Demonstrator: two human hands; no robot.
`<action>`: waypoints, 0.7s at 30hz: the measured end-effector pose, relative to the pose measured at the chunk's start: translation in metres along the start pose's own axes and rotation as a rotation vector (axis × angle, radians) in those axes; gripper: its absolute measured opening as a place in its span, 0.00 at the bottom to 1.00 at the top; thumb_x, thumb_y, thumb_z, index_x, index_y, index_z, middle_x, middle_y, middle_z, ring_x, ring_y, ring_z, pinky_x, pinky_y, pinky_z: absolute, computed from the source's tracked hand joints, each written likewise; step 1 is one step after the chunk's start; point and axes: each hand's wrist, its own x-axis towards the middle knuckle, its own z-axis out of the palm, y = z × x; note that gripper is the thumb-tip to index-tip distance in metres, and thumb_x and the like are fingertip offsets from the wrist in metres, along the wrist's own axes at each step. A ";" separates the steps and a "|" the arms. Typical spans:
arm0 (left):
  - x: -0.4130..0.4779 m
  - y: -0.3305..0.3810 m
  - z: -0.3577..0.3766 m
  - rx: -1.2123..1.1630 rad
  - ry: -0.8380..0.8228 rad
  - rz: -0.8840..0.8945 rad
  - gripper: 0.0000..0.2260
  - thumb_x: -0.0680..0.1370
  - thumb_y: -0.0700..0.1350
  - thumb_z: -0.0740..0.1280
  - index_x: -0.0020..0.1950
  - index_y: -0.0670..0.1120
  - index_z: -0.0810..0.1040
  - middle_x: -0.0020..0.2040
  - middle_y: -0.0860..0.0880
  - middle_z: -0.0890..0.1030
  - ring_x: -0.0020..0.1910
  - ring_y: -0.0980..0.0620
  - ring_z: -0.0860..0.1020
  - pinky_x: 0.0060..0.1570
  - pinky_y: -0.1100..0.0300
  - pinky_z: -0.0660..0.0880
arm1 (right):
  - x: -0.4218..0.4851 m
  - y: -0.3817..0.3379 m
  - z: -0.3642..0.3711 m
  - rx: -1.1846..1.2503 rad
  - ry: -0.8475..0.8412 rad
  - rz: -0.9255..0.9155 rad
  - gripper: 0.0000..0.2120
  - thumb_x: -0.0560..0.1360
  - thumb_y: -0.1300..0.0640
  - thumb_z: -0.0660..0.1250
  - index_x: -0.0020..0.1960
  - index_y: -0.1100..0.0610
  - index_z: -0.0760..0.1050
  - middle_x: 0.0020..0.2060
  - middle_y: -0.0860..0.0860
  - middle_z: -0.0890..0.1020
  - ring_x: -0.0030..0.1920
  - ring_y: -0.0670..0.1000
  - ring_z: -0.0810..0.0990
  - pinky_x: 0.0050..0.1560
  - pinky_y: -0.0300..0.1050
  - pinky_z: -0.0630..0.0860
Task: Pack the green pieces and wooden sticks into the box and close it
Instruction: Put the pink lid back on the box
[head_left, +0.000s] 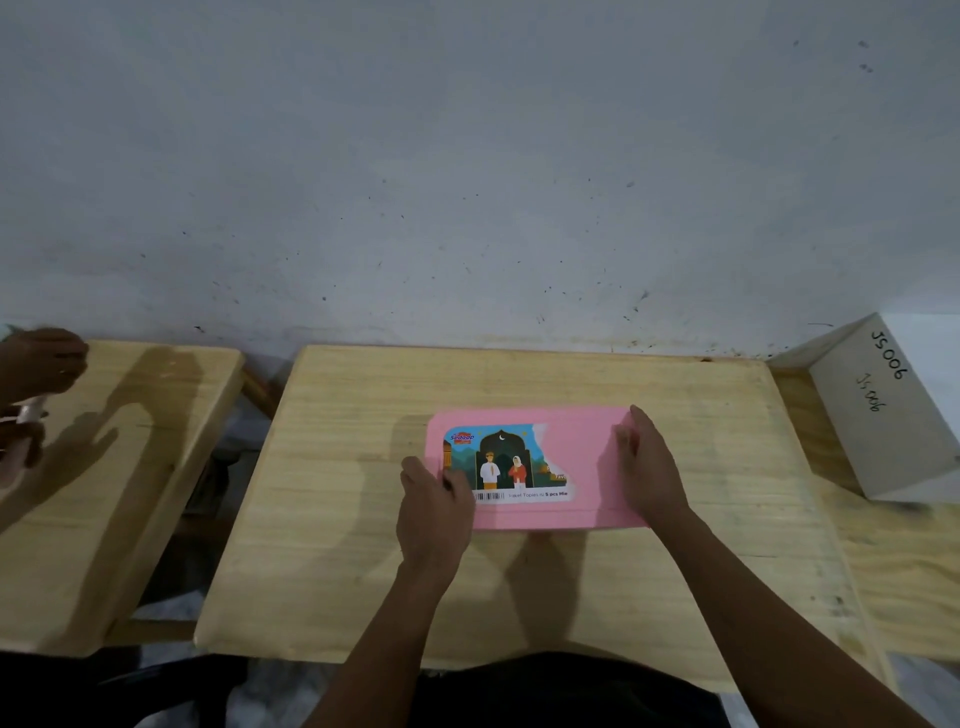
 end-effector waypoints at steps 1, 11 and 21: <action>-0.001 -0.001 0.001 0.006 0.007 0.018 0.11 0.79 0.49 0.57 0.52 0.42 0.62 0.46 0.40 0.75 0.39 0.36 0.79 0.31 0.53 0.71 | 0.000 0.001 0.002 -0.040 -0.004 0.005 0.13 0.78 0.43 0.48 0.48 0.52 0.62 0.47 0.53 0.72 0.47 0.51 0.71 0.43 0.49 0.69; 0.018 -0.001 0.005 0.259 -0.067 0.236 0.27 0.79 0.54 0.55 0.76 0.48 0.52 0.63 0.44 0.69 0.46 0.46 0.75 0.34 0.55 0.70 | -0.004 -0.006 0.018 -0.448 0.024 -0.167 0.21 0.82 0.54 0.51 0.74 0.54 0.63 0.75 0.54 0.63 0.77 0.56 0.56 0.69 0.60 0.66; 0.038 0.012 0.008 0.221 -0.144 0.161 0.29 0.78 0.56 0.57 0.77 0.53 0.51 0.59 0.44 0.69 0.44 0.43 0.78 0.37 0.53 0.74 | -0.001 -0.010 0.018 -0.468 -0.031 -0.175 0.25 0.81 0.47 0.47 0.76 0.53 0.57 0.76 0.52 0.61 0.78 0.54 0.49 0.69 0.55 0.66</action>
